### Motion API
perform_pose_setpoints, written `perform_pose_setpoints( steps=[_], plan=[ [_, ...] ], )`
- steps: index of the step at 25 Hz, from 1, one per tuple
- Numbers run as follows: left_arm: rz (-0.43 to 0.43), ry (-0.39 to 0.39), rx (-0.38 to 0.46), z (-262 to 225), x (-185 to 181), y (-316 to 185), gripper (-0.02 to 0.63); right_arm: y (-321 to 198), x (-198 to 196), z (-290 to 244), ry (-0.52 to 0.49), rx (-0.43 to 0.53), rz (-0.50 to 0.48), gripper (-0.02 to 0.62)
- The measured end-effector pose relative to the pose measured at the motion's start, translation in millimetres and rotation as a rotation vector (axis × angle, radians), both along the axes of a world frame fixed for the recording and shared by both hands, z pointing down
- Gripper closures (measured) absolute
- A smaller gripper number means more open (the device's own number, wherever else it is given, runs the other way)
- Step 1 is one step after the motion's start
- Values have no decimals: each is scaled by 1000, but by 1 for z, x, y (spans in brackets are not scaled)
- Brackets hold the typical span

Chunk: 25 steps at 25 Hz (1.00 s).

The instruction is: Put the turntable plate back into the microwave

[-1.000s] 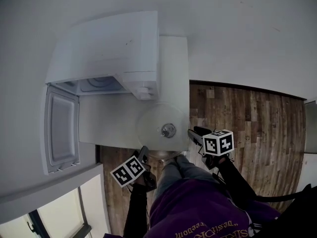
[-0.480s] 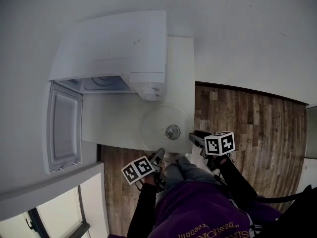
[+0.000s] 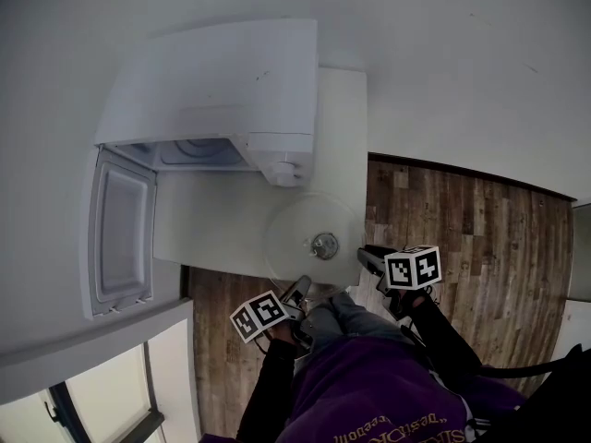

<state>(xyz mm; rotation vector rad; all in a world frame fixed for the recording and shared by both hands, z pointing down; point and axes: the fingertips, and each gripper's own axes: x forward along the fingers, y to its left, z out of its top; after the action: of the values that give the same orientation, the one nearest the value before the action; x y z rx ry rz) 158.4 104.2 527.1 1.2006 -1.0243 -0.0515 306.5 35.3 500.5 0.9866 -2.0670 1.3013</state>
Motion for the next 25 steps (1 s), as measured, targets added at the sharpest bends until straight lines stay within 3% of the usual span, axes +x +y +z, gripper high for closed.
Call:
perform_pose_setpoints(
  steps=[10, 18, 25],
  plan=[
    [-115, 183, 53, -12, 2, 7, 506, 6, 6, -5, -5, -7, 12, 512],
    [-152, 236, 147, -31, -2, 4, 539, 7, 5, -17, -31, 12, 30, 512],
    [-238, 305, 254, -53, -8, -1, 569, 8, 4, -25, -75, 5, 63, 506]
  ],
)
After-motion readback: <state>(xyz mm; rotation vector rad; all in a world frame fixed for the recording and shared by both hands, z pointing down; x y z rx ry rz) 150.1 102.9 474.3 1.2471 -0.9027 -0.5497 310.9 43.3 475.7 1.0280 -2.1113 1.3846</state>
